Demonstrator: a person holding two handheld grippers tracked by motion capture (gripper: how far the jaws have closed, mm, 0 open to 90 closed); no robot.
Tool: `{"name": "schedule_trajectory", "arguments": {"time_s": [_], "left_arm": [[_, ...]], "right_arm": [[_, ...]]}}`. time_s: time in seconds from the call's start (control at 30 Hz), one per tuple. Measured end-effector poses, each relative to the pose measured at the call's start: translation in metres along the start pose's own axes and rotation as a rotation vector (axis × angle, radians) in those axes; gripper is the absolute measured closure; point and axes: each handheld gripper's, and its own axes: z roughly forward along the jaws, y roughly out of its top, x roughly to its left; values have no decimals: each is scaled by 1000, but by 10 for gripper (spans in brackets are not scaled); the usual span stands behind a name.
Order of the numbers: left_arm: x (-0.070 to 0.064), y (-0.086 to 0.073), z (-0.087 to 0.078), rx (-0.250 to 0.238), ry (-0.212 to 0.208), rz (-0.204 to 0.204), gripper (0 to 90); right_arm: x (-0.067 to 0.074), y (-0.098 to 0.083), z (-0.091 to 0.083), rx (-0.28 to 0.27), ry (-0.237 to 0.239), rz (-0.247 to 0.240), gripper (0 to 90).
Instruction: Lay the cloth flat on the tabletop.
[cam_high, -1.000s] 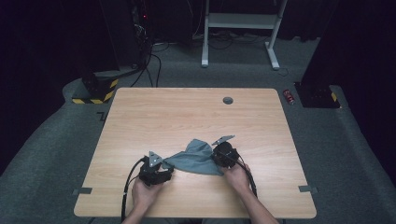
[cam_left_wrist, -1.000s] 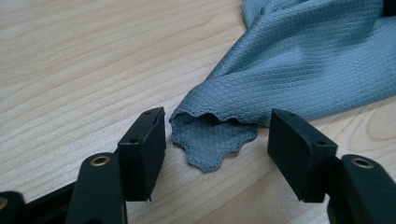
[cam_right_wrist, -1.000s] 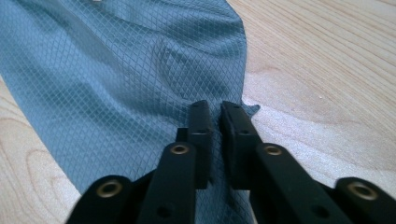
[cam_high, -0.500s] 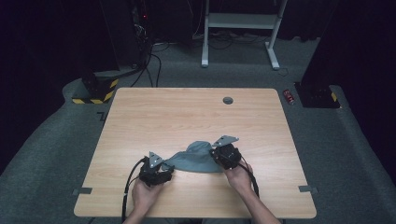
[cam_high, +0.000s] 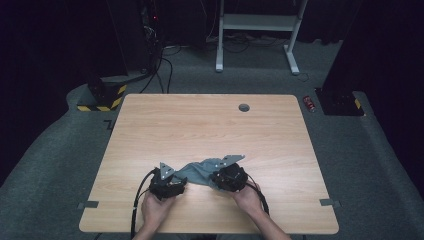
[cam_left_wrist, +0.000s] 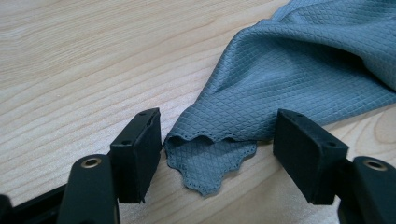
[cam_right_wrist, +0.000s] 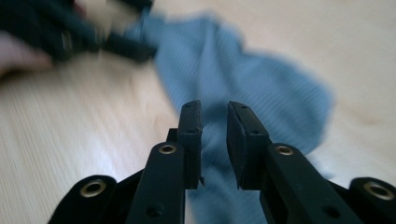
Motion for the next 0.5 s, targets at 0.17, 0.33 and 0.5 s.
{"name": "schedule_trajectory", "arguments": {"time_s": [0.17,0.33,0.5], "left_arm": [[0,0,0,0,1,0,326],[0,0,0,0,1,0,325],[0,0,0,0,1,0,325]], "right_arm": [[-15,6,-14,-30,-69,79,730],[-26,-7,-3,38,-103,165,636],[-32,-14,14,88,-125,202,594]]}}
